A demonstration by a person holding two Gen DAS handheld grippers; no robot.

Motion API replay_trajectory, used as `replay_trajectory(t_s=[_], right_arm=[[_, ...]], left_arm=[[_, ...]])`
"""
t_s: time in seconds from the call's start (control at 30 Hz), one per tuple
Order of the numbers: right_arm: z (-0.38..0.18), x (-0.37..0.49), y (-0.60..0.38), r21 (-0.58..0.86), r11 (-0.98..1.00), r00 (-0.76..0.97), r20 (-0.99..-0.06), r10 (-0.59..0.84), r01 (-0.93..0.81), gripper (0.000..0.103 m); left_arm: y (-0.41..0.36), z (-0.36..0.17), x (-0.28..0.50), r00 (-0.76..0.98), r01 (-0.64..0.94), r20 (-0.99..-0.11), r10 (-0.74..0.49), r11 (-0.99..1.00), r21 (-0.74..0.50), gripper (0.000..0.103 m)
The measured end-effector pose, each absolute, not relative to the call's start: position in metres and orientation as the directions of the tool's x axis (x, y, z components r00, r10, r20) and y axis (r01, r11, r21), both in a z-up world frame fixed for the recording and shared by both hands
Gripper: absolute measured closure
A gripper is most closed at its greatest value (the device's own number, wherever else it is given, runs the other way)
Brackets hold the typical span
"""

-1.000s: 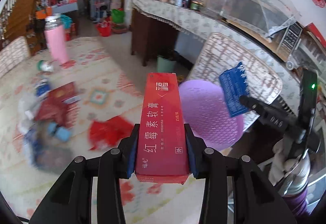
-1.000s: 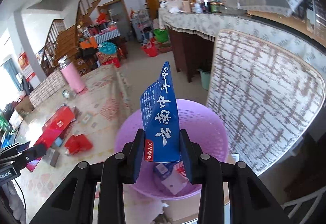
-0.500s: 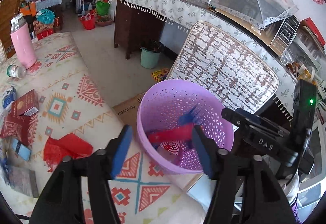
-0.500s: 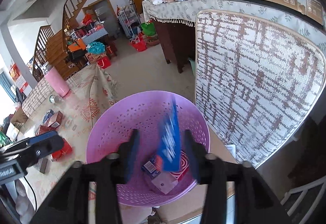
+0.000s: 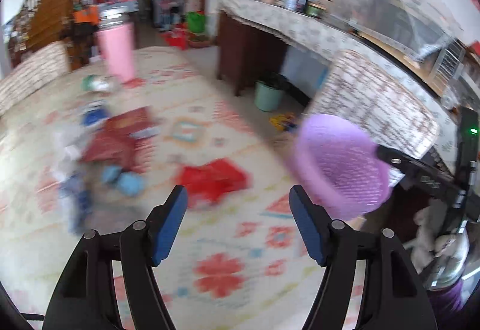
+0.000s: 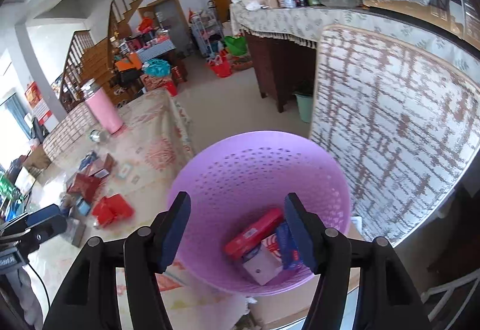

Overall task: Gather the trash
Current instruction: 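Grasp the clear blue-printed plastic wrapper with the left tool while the right tool approaches the red plastic bag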

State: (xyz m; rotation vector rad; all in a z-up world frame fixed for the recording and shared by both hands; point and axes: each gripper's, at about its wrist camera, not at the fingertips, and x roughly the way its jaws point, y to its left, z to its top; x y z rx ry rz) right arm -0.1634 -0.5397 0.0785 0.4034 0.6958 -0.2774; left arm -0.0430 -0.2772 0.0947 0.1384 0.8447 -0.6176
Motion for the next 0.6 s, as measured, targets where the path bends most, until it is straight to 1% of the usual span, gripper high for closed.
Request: replay_trajectory(t_s=[0.1,0.2,0.3,0.43,0.6], right_arm=[[0.08,-0.159,-0.52,0.265,0.9,0.74,-0.667,-0.087,0.345,0.032],[0.081,-0.154,-0.498,0.258,0.915,0.74,-0.669,-0.063,0.311,0.032],[0.079,-0.145,-0.478,0.252,0.928,0.736,-0.676,-0.035,0.275,0.03],[0.072,-0.128,-0.452,0.268,0.937,0.717,-0.697,0.029,0.222,0.028],[0.055,-0.104,-0.419,0.311,0.936,0.675,-0.728,0.123,0.165,0.027]], left_arm=[[-0.231,0.093,-0.026,0.548,0.476,-0.74,-0.391,0.873,-0.108,0.033],[-0.179,0.085,-0.003,0.584,0.35,-0.753,-0.302,0.931,-0.102,0.033],[-0.141,0.077,0.015,0.587,0.267,-0.765,-0.264,0.956,-0.126,0.033],[-0.109,0.061,0.035,0.552,0.206,-0.785,-0.28,0.959,-0.197,0.033],[-0.103,0.04,0.053,0.492,0.182,-0.803,-0.338,0.941,-0.285,0.033]])
